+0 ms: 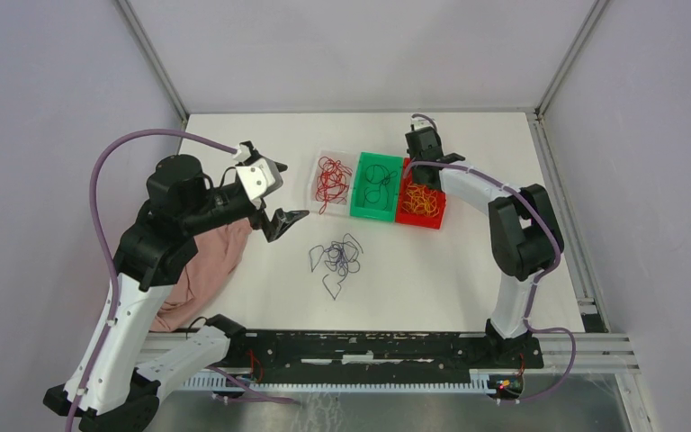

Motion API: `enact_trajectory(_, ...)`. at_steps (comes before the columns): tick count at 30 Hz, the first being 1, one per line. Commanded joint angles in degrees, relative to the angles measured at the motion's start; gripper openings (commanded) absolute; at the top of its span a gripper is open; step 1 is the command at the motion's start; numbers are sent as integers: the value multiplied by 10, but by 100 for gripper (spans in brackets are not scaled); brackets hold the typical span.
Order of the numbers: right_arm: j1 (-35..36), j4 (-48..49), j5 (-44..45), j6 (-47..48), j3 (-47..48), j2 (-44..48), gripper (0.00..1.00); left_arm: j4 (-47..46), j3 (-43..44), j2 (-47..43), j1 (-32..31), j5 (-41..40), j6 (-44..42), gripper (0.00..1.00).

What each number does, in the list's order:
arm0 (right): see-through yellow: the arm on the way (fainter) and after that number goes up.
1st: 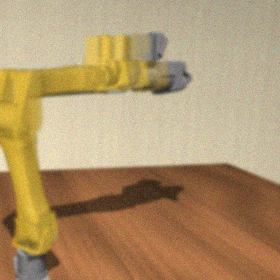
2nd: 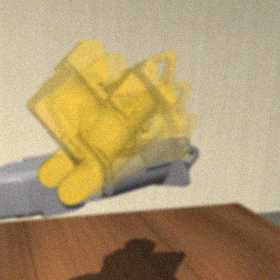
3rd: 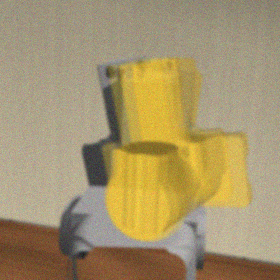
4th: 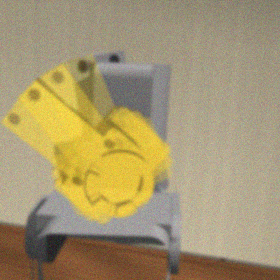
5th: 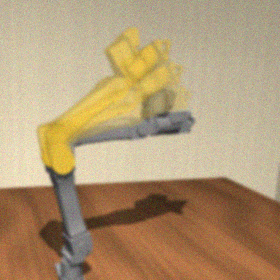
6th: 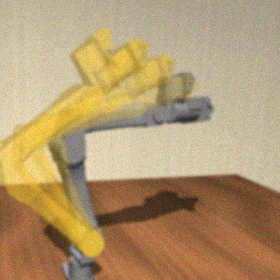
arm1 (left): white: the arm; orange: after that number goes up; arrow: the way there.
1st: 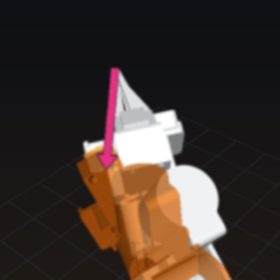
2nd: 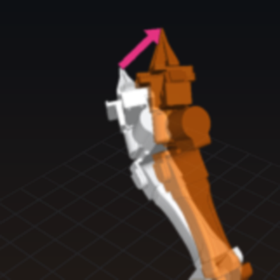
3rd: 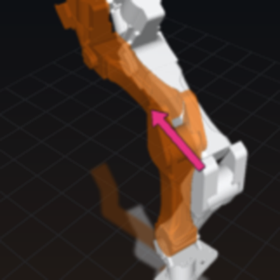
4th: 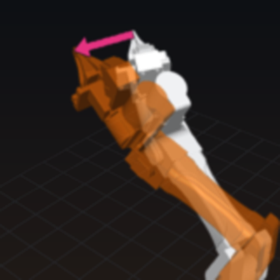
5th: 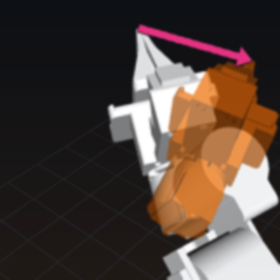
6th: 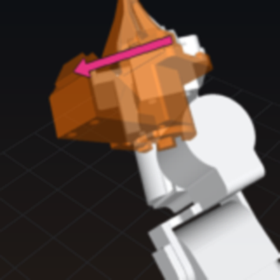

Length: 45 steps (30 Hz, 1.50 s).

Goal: Untangle the cables
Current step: Place the cable in the bin.

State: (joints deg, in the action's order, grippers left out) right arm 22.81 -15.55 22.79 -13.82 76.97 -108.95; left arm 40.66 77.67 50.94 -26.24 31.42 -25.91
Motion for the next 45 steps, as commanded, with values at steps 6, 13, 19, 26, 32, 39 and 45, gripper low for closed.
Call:
enact_trajectory(6, -2, -44, -24, -52, 22, 20, 57, 0, 16, -4, -2, -6, -31, 99)
enact_trajectory(13, -3, -61, -48, -46, 35, 72, 66, 0, 21, -5, -2, -4, -32, 99)
enact_trajectory(19, -5, -90, -68, -39, 74, 106, 63, 0, 23, -5, -2, -3, -32, 99)
enact_trajectory(26, -5, -85, -91, -66, 49, 118, 44, 1, 18, -2, -1, -13, -30, 99)
enact_trajectory(32, -4, -29, -103, -104, -40, 111, 28, 28, 10, 17, -2, -29, -25, 99)
enact_trajectory(39, -5, -11, -105, -114, -72, 76, 17, 77, 11, 51, -2, -41, -37, 99)
enact_trajectory(45, -3, -12, -96, -103, -69, 139, 42, 121, 3, 93, 3, -80, -41, 99)
